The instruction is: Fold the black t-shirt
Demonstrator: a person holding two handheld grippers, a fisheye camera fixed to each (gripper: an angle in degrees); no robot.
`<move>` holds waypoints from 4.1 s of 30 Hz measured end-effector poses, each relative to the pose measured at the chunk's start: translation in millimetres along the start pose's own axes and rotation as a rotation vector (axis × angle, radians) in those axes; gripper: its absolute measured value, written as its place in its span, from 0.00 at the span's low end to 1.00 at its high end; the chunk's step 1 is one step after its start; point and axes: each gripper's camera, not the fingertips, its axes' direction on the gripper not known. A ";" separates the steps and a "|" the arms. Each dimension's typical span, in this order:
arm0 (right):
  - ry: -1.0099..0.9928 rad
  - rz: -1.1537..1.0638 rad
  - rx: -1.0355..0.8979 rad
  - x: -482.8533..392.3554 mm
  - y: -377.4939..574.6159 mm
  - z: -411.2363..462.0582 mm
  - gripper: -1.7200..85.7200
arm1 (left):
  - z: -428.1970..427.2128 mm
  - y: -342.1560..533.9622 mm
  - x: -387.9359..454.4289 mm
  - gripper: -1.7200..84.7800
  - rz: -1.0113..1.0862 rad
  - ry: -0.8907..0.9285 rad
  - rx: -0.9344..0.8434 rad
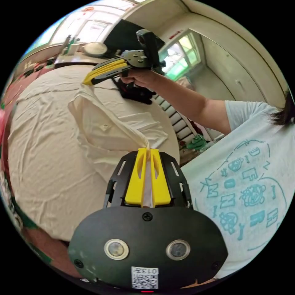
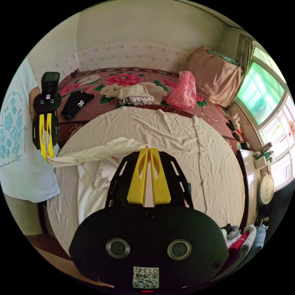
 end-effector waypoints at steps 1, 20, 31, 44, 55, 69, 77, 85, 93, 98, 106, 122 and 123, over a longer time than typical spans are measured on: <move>0.026 0.024 -0.009 -2.1 24.0 -16.8 0.02 | 10.3 -9.4 5.9 0.03 0.026 0.016 -0.008; 0.157 0.515 -0.131 -43.6 392.4 -121.7 0.03 | 375.5 -189.5 123.2 0.03 0.331 0.127 -0.340; 0.229 0.842 -0.110 -32.1 499.3 -183.7 0.13 | 449.1 -229.1 141.5 0.14 0.310 0.234 -0.401; -0.022 1.086 -0.149 -13.6 535.3 -194.5 0.17 | 387.8 -260.1 108.1 0.12 0.348 -0.176 -0.232; -0.151 1.058 -0.242 10.6 546.1 -190.7 0.05 | 395.7 -286.0 29.5 0.10 0.085 -0.237 -0.272; 0.149 1.091 -0.101 -16.2 586.6 -243.6 0.03 | 357.2 -288.2 27.6 0.08 0.050 -0.401 -0.133; -0.177 0.845 0.014 -131.7 522.4 -241.2 0.02 | 356.4 -305.2 -19.7 0.03 -0.044 -0.381 -0.190; -0.159 0.974 -0.259 -161.4 522.2 -187.9 0.02 | 339.5 -293.9 -36.8 0.02 -0.073 -0.360 -0.179; -0.088 0.998 -0.089 -160.2 506.9 -207.6 0.02 | 290.7 -244.0 -2.0 0.04 0.011 -0.322 -0.085; -0.091 0.977 -0.018 -154.8 483.2 -186.0 0.02 | 305.4 -213.1 2.9 0.05 0.010 -0.314 -0.178; -0.034 1.072 -0.173 -137.7 460.4 -159.7 0.02 | 297.5 -198.8 -15.9 0.06 -0.004 -0.306 -0.174; -0.231 0.280 -0.223 17.3 213.3 -51.6 0.13 | 260.4 -114.2 -29.9 0.12 -0.317 -0.227 -0.191; -0.254 0.242 -0.259 24.8 201.3 -40.5 0.13 | 260.1 -114.0 -31.8 0.12 -0.327 -0.228 -0.191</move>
